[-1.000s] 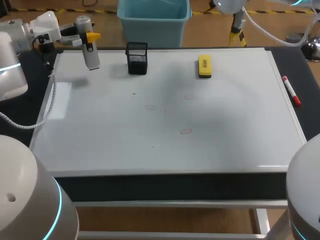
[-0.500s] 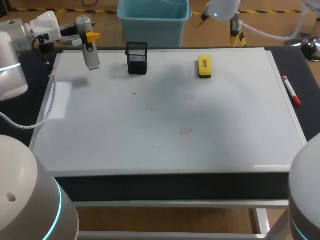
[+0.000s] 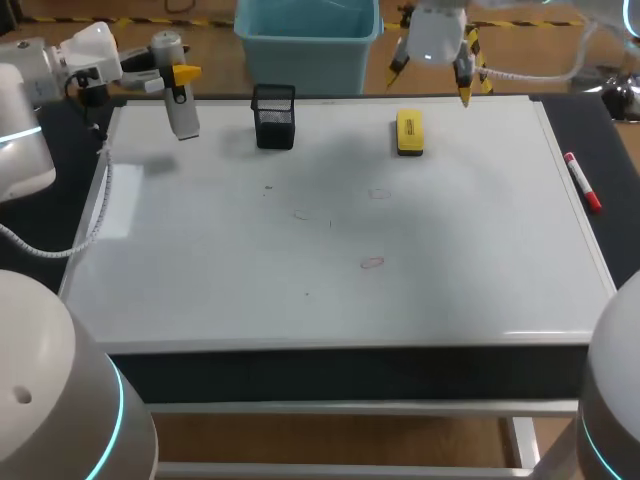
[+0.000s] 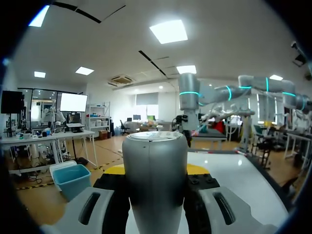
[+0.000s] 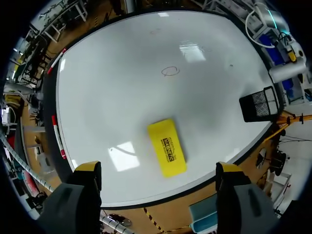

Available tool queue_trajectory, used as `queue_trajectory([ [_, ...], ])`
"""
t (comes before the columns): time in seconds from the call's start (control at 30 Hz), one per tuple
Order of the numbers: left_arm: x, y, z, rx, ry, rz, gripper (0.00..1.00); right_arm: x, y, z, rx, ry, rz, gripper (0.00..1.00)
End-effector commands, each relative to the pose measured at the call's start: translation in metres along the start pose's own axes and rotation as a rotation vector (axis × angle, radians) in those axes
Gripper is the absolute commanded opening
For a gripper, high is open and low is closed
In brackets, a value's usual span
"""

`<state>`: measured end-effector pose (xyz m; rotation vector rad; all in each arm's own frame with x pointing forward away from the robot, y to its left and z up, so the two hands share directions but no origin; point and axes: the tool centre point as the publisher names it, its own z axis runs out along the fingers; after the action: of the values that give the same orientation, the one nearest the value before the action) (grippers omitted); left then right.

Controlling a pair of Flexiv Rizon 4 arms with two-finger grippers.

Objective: Pick up the inspection probe, press it on each red-marked spot on the whiteboard one by one, put down the probe, pick up the eraser, and wipe off all the red marks.

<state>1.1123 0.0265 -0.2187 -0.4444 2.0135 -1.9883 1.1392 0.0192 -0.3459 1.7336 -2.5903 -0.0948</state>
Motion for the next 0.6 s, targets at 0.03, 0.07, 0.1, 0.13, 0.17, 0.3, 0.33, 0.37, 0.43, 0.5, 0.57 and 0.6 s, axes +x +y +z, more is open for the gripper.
queue_trajectory([
  [0.03,0.000,0.000,0.001,0.004,0.000,0.002,0.00,-0.003,-0.003,0.010,-0.006,0.011,0.002,1.00],
  [0.07,0.000,0.000,0.001,0.004,0.000,0.002,0.00,-0.004,-0.001,0.012,-0.002,0.006,-0.005,1.00],
  [0.1,0.000,0.000,0.001,0.004,0.000,0.002,0.00,-0.005,0.000,0.015,-0.001,0.003,-0.015,1.00],
  [0.13,0.000,0.000,0.001,0.004,0.000,0.002,0.00,-0.006,0.002,0.018,-0.001,0.003,-0.018,1.00],
  [0.17,0.000,0.000,0.001,0.004,0.000,0.002,0.00,-0.007,0.003,0.021,0.001,0.002,-0.031,1.00],
  [0.3,0.000,0.000,0.001,0.004,0.000,0.002,0.00,-0.012,0.009,0.031,-0.017,-0.014,-0.087,1.00],
  [0.33,0.000,0.000,0.001,0.004,0.000,0.002,0.00,-0.013,0.011,0.033,-0.016,-0.013,-0.093,1.00],
  [0.37,0.000,0.000,0.001,0.004,0.000,0.002,0.00,-0.014,0.012,0.035,-0.017,-0.011,-0.107,1.00],
  [0.43,0.000,0.000,0.001,0.004,0.000,0.002,0.00,-0.016,0.014,0.040,-0.021,-0.010,-0.119,1.00],
  [0.5,0.000,0.000,0.001,0.004,0.000,0.002,0.00,-0.017,0.015,0.045,-0.031,-0.010,-0.134,1.00],
  [0.57,0.000,0.000,0.001,0.004,0.000,0.002,0.00,-0.018,0.015,0.049,-0.035,-0.005,-0.141,1.00],
  [0.6,0.000,0.000,0.001,0.004,0.000,0.002,0.00,-0.019,0.016,0.052,-0.037,-0.002,-0.146,1.00],
])
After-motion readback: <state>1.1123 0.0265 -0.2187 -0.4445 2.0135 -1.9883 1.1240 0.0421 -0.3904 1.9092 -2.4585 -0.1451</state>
